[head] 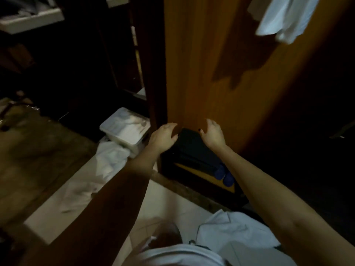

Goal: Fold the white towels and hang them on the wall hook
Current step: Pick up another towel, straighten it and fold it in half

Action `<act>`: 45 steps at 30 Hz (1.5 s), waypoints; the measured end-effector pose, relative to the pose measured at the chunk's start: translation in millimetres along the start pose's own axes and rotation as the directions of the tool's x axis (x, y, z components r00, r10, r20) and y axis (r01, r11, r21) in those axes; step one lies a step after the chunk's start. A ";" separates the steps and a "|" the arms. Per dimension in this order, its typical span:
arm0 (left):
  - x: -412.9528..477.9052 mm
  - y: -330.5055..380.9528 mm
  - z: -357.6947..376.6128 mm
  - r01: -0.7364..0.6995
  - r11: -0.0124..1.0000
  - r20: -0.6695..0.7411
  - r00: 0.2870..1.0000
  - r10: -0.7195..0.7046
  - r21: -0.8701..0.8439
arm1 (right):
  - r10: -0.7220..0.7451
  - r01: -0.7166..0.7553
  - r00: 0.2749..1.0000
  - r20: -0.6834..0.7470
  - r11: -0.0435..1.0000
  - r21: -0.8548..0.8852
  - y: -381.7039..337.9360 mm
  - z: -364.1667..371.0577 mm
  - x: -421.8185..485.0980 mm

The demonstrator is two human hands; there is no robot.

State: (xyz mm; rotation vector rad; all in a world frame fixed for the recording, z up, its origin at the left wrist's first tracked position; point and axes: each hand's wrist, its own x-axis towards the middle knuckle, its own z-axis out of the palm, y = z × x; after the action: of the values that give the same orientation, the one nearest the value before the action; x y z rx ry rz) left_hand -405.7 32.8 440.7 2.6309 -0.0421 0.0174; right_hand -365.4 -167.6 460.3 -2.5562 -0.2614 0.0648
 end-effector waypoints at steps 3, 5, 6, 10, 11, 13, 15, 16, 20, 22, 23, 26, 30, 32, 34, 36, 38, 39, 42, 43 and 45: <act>-37.5 -52.3 -6.2 0.074 0.997 0.009 0.997 -0.074 0.025 | -0.068 0.073 0.984 0.167 0.997 -0.025 -22.9 45.3 0.8; -55.6 -85.3 -11.9 0.156 0.988 -0.031 0.987 -0.156 -0.002 | -0.109 0.120 0.962 0.251 0.992 -0.029 -44.6 78.2 4.7; -62.1 -100.8 -14.9 0.208 0.978 -0.053 0.977 -0.208 -0.022 | -0.126 0.141 0.950 0.284 0.990 -0.031 -57.5 94.2 7.9; -64.4 -166.1 -31.6 0.328 0.943 -0.103 0.938 -0.331 -0.047 | -0.205 0.230 0.900 0.385 0.973 -0.021 -113.9 150.0 34.9; -57.8 -186.6 -36.5 0.327 0.944 -0.119 0.936 -0.330 -0.048 | -0.218 0.244 0.890 0.400 0.970 -0.014 -128.7 164.2 47.2; -39.1 -225.0 -45.1 0.333 0.941 -0.131 0.932 -0.338 -0.056 | -0.226 0.253 0.881 0.415 0.967 -0.009 -153.5 188.0 73.0; -8.3 -268.3 -55.3 0.349 0.933 -0.117 0.927 -0.357 -0.084 | -0.231 0.260 0.873 0.430 0.965 -0.010 -178.2 215.9 109.8; 10.9 -290.6 -59.3 0.348 0.933 -0.104 0.928 -0.357 -0.094 | -0.227 0.259 0.870 0.437 0.966 -0.014 -189.3 231.4 130.9; 86.9 -367.5 -79.2 0.303 0.951 -0.039 0.951 -0.305 -0.062 | -0.123 0.155 0.888 0.443 0.987 -0.036 -227.9 286.7 212.7; 115.9 -399.9 -90.6 0.285 0.958 0.023 0.958 -0.285 -0.037 | -0.045 0.089 0.881 0.472 0.993 -0.072 -245.1 308.5 243.7; 129.6 -416.1 -96.1 0.280 0.960 0.048 0.959 -0.279 -0.026 | -0.013 0.056 0.879 0.476 0.996 -0.075 -252.5 318.7 257.9; 168.9 -464.4 -106.4 0.282 0.958 0.066 0.958 -0.279 -0.041 | 0.044 -0.017 0.886 0.462 0.998 -0.062 -268.5 349.3 302.6; 218.0 -524.9 -99.3 0.319 0.947 0.126 0.941 -0.313 -0.033 | 0.101 -0.074 0.890 0.445 0.994 -0.077 -269.3 384.7 369.3; 243.6 -556.0 -85.0 0.336 0.941 0.162 0.931 -0.327 -0.035 | 0.125 -0.090 0.888 0.442 0.991 -0.100 -262.5 406.2 402.8; 269.2 -583.9 -65.1 0.349 0.936 0.189 0.923 -0.334 -0.049 | 0.134 -0.091 0.880 0.455 0.989 -0.116 -252.7 433.6 433.6; 294.3 -609.3 -41.5 0.335 0.941 0.217 0.923 -0.319 -0.042 | 0.124 -0.080 0.870 0.478 0.990 -0.113 -240.3 464.6 460.8; 321.2 -638.2 -12.0 0.304 0.952 0.252 0.925 -0.284 -0.041 | 0.139 -0.088 0.861 0.489 0.988 -0.127 -224.1 501.2 485.4; 334.5 -653.4 4.1 0.286 0.957 0.262 0.928 -0.267 -0.038 | 0.151 -0.090 0.861 0.486 0.985 -0.146 -214.8 521.1 496.7; 375.6 -699.6 57.4 0.236 0.971 0.275 0.935 -0.222 -0.019 | 0.180 -0.103 0.865 0.468 0.977 -0.186 -182.8 584.0 528.7; 389.9 -715.0 77.1 0.223 0.975 0.277 0.938 -0.210 -0.016 | 0.183 -0.106 0.869 0.460 0.976 -0.189 -170.2 606.1 539.2; 419.4 -743.0 116.0 0.179 0.984 0.262 0.950 -0.169 -0.014 | 0.167 -0.091 0.886 0.432 0.977 -0.190 -143.3 648.4 560.0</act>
State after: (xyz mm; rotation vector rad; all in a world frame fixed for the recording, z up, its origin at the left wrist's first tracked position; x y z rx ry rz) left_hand 38.6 613.0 -14.8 2.5722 0.0998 -0.3863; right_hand 92.9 407.7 -1.7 -2.6925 -0.2763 0.7174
